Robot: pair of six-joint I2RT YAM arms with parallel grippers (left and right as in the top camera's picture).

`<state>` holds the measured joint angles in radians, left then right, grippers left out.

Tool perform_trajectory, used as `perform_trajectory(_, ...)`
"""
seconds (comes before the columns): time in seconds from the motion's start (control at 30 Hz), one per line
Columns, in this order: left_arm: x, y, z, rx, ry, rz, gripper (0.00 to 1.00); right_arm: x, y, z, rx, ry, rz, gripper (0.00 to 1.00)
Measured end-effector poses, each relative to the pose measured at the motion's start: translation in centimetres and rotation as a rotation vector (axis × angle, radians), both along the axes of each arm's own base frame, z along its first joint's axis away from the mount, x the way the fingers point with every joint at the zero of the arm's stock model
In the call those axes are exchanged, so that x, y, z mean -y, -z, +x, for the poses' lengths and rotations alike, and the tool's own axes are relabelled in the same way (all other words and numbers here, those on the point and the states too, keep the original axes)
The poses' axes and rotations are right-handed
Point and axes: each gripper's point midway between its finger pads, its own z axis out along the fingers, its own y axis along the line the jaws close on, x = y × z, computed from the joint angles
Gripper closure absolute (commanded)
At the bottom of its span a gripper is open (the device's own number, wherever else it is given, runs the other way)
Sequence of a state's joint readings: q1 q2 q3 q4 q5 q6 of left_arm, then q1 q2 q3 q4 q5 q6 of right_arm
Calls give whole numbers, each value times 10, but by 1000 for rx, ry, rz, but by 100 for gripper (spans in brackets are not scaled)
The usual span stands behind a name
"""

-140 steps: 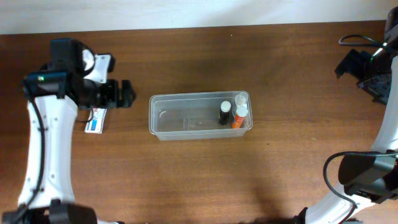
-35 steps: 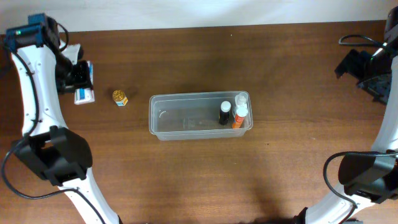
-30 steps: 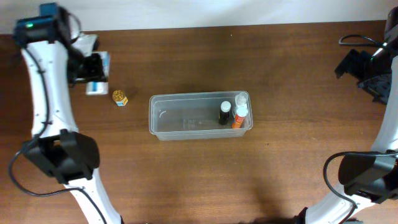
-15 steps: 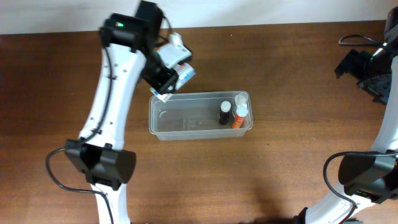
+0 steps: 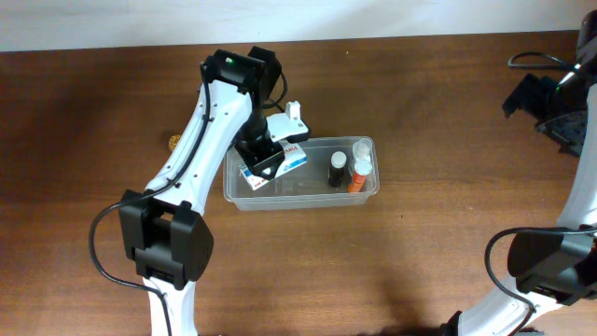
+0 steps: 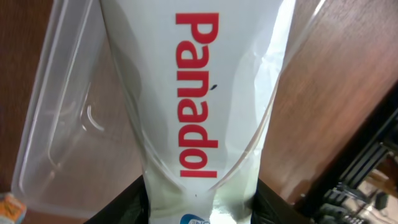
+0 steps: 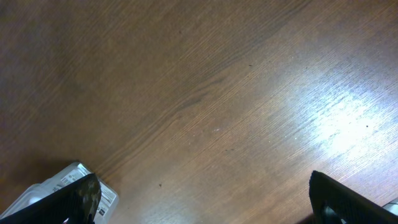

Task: Pack container
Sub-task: 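Lift the Panadol box and lower it into the container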

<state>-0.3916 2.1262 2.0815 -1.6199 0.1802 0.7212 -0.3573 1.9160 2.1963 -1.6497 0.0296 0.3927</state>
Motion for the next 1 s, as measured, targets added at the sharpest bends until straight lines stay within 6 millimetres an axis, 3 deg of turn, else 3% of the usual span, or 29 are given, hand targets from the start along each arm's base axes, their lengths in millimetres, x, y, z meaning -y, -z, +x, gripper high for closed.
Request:
perform_trajectory(0.37, 8, 10, 5, 26, 121, -58, 53, 0, 0, 0, 0, 0, 0, 2)
perform_trajectory(0.7, 10, 41, 10, 47, 161, -69, 53, 0, 0, 0, 0, 0, 0, 2)
perform_trajectory(0.8, 11, 49, 12, 55, 170, -72, 43, 0, 0, 0, 0, 0, 0, 2)
perform_trajectory(1.0, 15, 62, 19, 90, 196, -90, 40, 0, 0, 0, 0, 0, 0, 2)
